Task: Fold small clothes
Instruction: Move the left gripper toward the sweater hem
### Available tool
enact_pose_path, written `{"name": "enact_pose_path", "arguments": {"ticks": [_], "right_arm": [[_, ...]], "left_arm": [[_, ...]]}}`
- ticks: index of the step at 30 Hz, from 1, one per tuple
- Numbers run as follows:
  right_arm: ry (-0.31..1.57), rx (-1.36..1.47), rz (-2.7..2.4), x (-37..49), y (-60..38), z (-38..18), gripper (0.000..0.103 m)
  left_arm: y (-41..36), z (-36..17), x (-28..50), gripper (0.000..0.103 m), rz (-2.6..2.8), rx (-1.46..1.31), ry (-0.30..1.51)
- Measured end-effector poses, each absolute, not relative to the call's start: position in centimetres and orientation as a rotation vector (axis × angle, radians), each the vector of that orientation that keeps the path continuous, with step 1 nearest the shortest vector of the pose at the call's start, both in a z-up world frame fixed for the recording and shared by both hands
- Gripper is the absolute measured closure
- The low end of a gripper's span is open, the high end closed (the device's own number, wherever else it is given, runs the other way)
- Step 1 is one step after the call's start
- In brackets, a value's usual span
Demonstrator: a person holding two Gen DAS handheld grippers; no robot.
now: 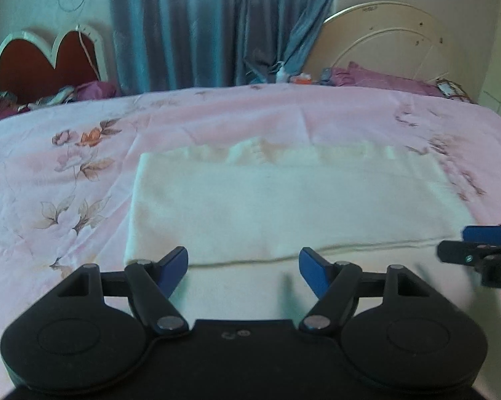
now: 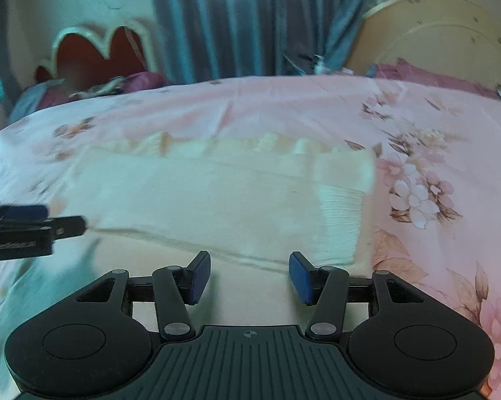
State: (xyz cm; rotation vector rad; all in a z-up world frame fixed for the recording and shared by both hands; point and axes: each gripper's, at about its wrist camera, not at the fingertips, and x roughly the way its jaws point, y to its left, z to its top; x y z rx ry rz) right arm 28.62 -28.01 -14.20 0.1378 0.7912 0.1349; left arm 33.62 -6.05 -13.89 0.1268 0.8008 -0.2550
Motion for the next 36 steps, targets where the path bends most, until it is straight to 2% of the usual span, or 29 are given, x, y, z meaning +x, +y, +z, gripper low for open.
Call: {"name": "enact_pose_path", "arguments": {"ticks": [7, 8, 9, 10, 11, 16, 21, 36], "right_arm": [[0.781, 0.123, 0.225, 24.4, -26.1, -13.9, 0.051], [0.787, 0.118, 0.241, 23.7, -25.6, -14.0, 0.055], [0.799, 0.12, 0.26, 22.9, -25.2, -14.2, 0.064], [0.814, 0.121, 0.272, 22.3, -24.9, -14.5, 0.081], [0.827, 0.115, 0.279, 21.4, -24.4, -14.8, 0.084], [0.86, 0.119, 0.27, 17.5, -23.4, -15.6, 0.084], [0.882, 0.105, 0.202, 13.8, -22.9, -16.6, 0.084], [0.882, 0.134, -0.025, 8.2, -23.3, -16.0, 0.084]], "left_arm": [[-6.4, -13.2, 28.7, 0.032, -0.307, 0.112, 0.814], [-6.4, -13.3, 27.8, 0.033, -0.313, 0.116, 0.821], [-6.3, -13.5, 26.9, 0.035, -0.316, 0.117, 0.829], [-6.1, -13.7, 26.1, 0.039, -0.322, 0.116, 0.838], [-5.9, -13.9, 25.2, 0.041, -0.325, 0.118, 0.85], [-4.5, -15.3, 21.1, 0.047, -0.32, 0.14, 0.901], [-2.4, -16.7, 18.7, 0.045, -0.316, 0.189, 0.893], [2.5, -15.5, 14.6, 0.045, -0.315, 0.144, 0.872]]}}
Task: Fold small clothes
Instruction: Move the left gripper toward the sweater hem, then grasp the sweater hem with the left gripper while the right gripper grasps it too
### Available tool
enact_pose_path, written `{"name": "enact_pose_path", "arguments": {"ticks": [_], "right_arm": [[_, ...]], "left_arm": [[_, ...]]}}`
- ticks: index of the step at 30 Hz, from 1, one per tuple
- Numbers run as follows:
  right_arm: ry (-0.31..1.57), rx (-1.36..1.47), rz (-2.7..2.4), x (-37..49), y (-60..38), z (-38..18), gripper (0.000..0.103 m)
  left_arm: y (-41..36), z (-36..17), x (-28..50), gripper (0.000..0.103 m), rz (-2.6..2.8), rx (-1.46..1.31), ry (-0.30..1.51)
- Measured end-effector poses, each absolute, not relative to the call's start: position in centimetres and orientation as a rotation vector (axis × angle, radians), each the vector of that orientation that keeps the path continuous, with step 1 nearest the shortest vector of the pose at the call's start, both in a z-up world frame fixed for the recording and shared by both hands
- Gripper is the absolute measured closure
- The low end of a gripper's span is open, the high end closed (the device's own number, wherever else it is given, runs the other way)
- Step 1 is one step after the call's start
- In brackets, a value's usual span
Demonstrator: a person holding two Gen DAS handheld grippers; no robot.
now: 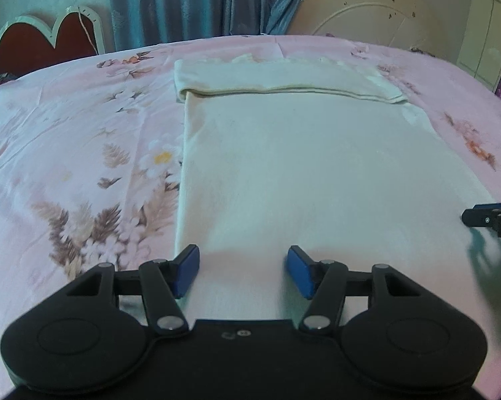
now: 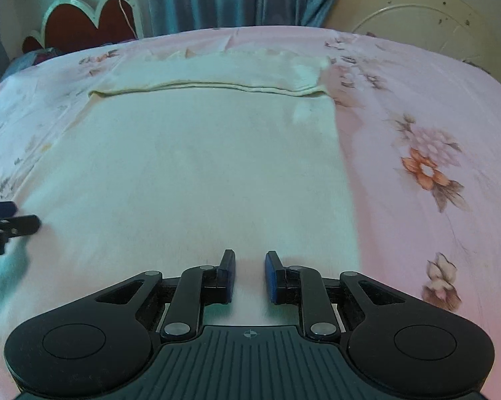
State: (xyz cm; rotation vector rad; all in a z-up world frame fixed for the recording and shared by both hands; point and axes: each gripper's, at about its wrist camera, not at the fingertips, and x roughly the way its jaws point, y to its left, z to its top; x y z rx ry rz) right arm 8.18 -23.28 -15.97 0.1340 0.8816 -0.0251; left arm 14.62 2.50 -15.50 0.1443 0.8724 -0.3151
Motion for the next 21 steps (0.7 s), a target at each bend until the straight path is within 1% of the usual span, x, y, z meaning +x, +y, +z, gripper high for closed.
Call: {"name": "enact_pose_path", "arguments": {"ticks": [2, 3, 4, 5, 6, 15, 17, 19, 21], "right_arm": [[0.871, 0.168, -0.029, 7.2, -23.4, -15.4, 0.083], [0.868, 0.173, -0.033, 6.8, -23.4, -15.2, 0.081], [0.865, 0.174, -0.04, 6.4, -23.3, -15.0, 0.067], [0.856, 0.174, -0.049, 5.9, -23.2, -14.8, 0.046], [0.843, 0.175, -0.054, 5.4, -23.1, -14.6, 0.041], [0.846, 0.21, -0.086, 1.4, -23.6, -14.0, 0.041], [0.852, 0.215, -0.101, 0.5, -24.0, -14.1, 0.041], [0.858, 0.216, -0.119, -0.3, -24.5, -14.3, 0.041], [0.867, 0.221, -0.136, -1.1, -24.9, -14.5, 0.041]], "left_arm": [[3.2, -15.0, 13.7, 0.04, -0.313, 0.124, 0.875], [3.6, -14.8, 13.2, 0.035, -0.311, 0.112, 0.875], [3.9, -14.6, 12.8, 0.032, -0.308, 0.107, 0.878], [4.2, -14.5, 12.6, 0.031, -0.306, 0.099, 0.881], [4.6, -14.3, 12.2, 0.031, -0.305, 0.091, 0.887], [8.0, -14.2, 9.5, 0.031, -0.279, 0.008, 0.953], [8.6, -14.4, 8.9, 0.033, -0.275, -0.009, 0.965], [9.3, -14.8, 8.5, 0.039, -0.281, -0.054, 0.995], [9.6, -15.1, 8.2, 0.043, -0.289, -0.086, 1.011]]}}
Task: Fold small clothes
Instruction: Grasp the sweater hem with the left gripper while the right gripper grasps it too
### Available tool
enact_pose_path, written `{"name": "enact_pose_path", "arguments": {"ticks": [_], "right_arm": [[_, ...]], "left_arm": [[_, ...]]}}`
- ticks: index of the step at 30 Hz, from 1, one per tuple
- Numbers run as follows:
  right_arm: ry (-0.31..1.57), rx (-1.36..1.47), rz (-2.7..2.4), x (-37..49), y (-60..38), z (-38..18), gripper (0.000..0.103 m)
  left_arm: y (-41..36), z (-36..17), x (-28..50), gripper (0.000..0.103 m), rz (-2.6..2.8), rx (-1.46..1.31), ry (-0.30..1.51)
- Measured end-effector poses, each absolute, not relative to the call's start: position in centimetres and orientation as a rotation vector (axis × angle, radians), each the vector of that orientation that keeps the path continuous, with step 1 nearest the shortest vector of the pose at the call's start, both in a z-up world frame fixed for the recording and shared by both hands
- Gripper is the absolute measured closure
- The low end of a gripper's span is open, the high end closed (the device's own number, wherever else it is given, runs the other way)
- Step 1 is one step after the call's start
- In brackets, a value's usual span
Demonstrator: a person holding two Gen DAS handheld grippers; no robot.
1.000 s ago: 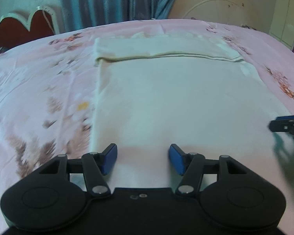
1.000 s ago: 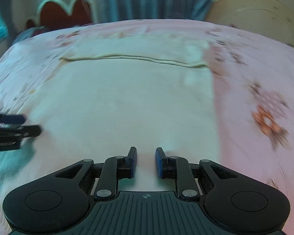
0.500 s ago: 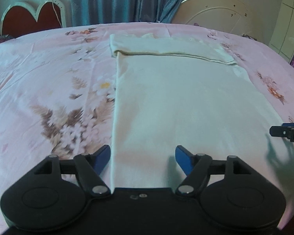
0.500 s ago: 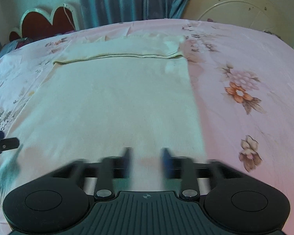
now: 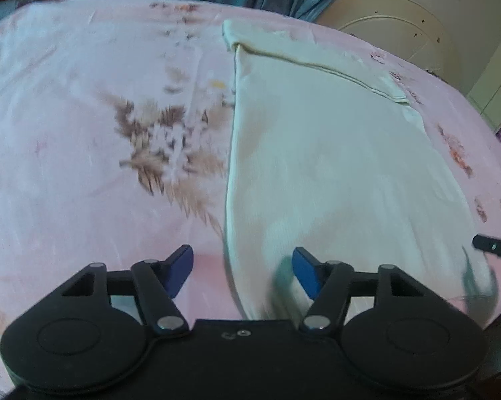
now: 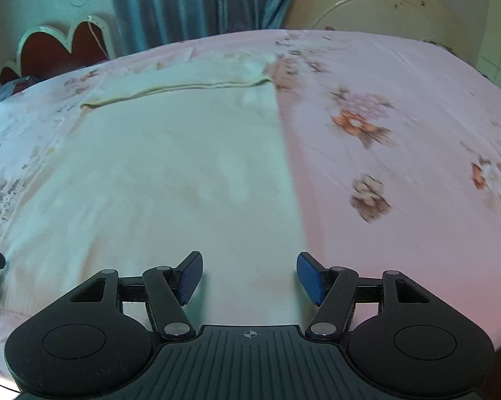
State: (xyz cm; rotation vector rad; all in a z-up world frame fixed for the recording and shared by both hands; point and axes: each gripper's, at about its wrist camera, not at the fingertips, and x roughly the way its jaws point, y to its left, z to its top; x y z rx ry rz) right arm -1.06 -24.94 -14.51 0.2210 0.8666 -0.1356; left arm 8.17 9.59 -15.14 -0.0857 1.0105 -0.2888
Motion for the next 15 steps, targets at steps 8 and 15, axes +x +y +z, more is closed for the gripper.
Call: {"name": "enact_pose_path", "arguments": {"ticks": [8, 15], "right_arm": [[0.906, 0.265, -0.189, -3.3, -26.0, -15.8, 0.041], [0.924, 0.323, -0.167, -4.1, -25.7, -16.2, 0.059]], "left_arm": [[8.7, -15.8, 7.3, 0.061, -0.374, -0.1, 1.034], [8.5, -16.1, 7.3, 0.084, -0.418, -0.109, 1.04]]}}
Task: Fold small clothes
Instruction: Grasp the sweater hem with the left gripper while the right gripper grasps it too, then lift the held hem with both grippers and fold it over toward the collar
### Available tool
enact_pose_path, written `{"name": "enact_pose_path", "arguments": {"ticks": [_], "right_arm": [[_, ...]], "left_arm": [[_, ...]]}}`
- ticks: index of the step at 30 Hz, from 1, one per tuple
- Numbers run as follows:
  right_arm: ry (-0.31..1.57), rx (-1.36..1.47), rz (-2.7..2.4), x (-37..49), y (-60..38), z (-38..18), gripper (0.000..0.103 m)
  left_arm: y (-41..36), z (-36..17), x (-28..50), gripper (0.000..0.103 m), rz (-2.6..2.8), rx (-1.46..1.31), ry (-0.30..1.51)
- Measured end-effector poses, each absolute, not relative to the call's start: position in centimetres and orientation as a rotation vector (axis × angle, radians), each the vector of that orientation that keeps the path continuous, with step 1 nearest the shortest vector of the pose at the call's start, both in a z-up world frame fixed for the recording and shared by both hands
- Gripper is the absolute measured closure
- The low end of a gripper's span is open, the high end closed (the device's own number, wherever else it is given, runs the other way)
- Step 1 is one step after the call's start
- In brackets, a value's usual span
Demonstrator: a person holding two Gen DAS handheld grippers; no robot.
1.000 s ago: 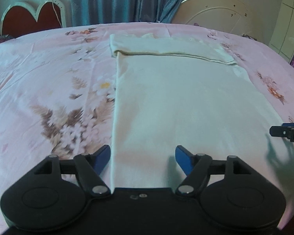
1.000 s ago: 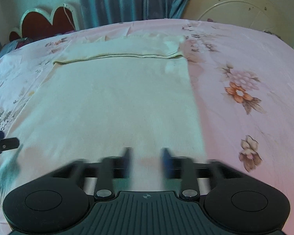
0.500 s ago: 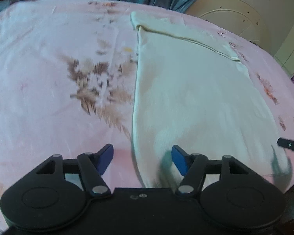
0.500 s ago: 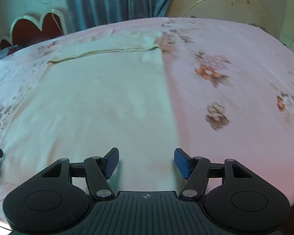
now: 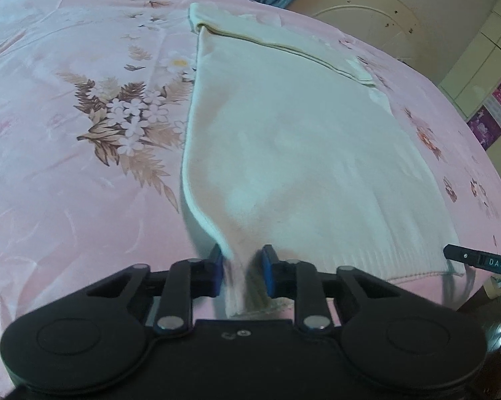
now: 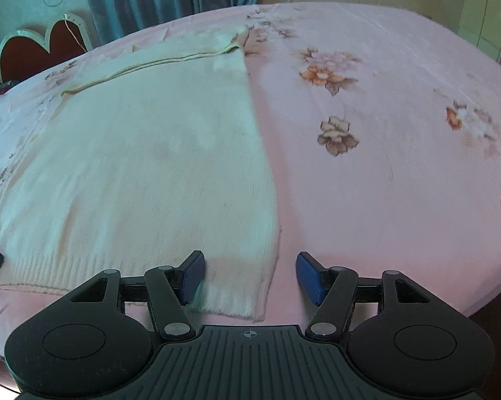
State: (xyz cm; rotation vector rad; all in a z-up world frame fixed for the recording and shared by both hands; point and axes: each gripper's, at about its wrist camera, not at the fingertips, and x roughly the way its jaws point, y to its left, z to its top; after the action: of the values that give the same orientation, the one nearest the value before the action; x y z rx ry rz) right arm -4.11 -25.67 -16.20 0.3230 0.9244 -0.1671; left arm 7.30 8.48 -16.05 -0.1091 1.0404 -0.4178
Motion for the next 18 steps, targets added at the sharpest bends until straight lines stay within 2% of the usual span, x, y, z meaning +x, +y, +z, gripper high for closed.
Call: {"name": "enact_pose_path", "arguments": {"ticks": [1, 2, 5, 18], "right_arm": [[0.932, 0.332, -0.156, -4.1, -25.6, -16.2, 0.08], [0.939, 0.326, -0.146, -4.0, -25.4, -16.2, 0.087], [0.945, 0.317, -0.131, -3.7, -25.1, -16.0, 0.094], [0.823, 0.394, -0.087, -2.8, -25.2, -11.8, 0.095]], "left_arm": [[8.4, -16.0, 7.3, 0.089, -0.424, -0.107, 1.037], [8.4, -16.0, 7.3, 0.09, -0.428, -0.107, 1.035], [8.4, -15.9, 7.6, 0.095, -0.439, -0.109, 1.028], [8.0, -12.0, 8.7, 0.096, -0.495, -0.095, 0.911]]}}
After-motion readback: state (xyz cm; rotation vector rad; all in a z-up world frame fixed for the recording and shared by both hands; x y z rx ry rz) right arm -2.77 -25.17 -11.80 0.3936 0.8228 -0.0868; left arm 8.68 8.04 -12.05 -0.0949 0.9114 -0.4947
